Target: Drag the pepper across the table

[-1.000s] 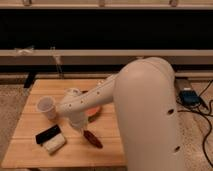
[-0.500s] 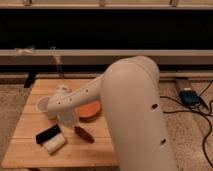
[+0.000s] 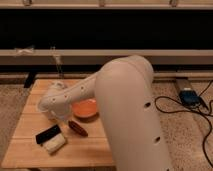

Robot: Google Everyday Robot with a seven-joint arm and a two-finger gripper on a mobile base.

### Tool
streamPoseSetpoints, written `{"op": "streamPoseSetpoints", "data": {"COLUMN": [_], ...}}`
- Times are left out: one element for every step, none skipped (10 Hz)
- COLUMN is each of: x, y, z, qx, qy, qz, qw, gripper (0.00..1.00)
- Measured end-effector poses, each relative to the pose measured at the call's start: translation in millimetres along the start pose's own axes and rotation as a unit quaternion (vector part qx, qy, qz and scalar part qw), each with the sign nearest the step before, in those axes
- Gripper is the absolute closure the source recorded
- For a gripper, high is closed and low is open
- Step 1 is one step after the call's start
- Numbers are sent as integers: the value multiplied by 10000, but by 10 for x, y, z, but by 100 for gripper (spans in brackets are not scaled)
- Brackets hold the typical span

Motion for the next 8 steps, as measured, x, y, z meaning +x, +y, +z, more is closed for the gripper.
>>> {"op": "streamPoseSetpoints", "data": {"x": [-44, -104, -167, -234, -297, -361, -423, -477], "y": [2, 14, 39, 74, 100, 125, 153, 197], "z": [-25, -52, -75, -94, -113, -127, -138, -138], "qx": [3, 3, -3, -11, -18, -24, -28, -44], "qy": [-55, -119, -170, -218, -266, -309, -345, -373], "qz": [-28, -70, -115, -173, -227, -285, -344, -404], "qw": [10000, 9999, 9998, 9996, 9994, 9991, 9988, 9985], "gripper": [47, 36, 26, 21, 20, 20, 20, 20]}}
